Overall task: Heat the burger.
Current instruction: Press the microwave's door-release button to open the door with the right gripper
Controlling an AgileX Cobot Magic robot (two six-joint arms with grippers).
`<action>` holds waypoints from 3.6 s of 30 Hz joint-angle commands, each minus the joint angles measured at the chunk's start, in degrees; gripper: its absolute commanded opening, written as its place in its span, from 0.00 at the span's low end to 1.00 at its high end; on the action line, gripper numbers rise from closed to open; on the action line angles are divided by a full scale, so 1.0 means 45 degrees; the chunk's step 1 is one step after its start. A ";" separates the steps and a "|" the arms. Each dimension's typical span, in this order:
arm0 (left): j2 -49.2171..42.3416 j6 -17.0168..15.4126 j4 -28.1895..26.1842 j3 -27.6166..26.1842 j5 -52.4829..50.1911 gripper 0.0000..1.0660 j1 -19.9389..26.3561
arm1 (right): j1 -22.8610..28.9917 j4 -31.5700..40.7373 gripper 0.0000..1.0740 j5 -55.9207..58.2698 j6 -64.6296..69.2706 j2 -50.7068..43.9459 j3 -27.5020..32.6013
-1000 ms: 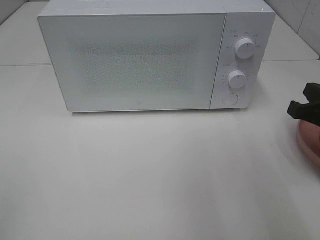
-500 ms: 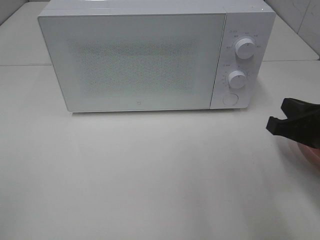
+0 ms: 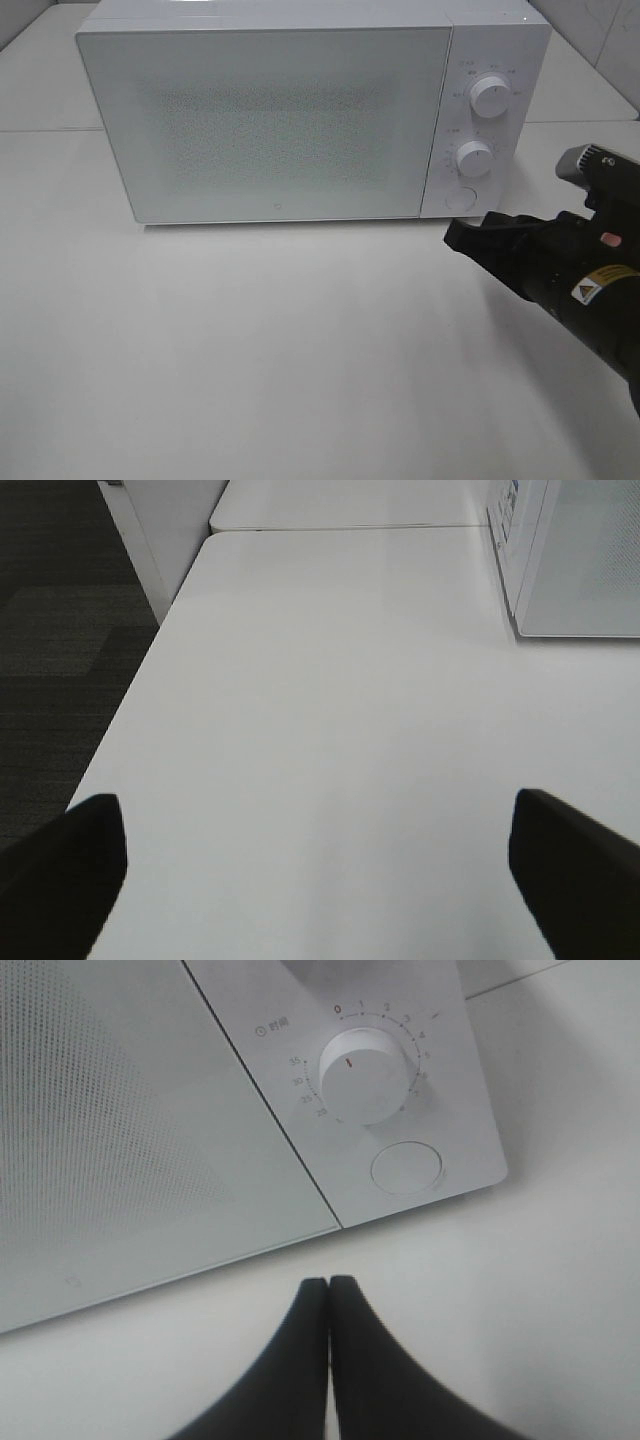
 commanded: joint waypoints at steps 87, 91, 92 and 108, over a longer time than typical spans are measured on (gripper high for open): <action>-0.0076 -0.0051 0.0089 0.0025 -0.0089 0.92 -0.0076 | -0.2827 -0.0942 0.00 0.0191 1.2452 0.5704 -0.6710; -0.0076 -0.0051 0.0089 0.0025 -0.0089 0.92 -0.0076 | -0.2941 -0.0980 0.00 0.0127 1.2414 0.5704 -0.6774; -0.0076 -0.0051 0.0089 0.0025 -0.0089 0.92 -0.0076 | -0.2941 -0.0980 0.00 0.0127 1.2414 0.5704 -0.6774; -0.0076 -0.0051 0.0089 0.0025 -0.0089 0.92 -0.0076 | -0.3132 -0.1210 0.00 0.0484 1.2860 0.5628 -0.6926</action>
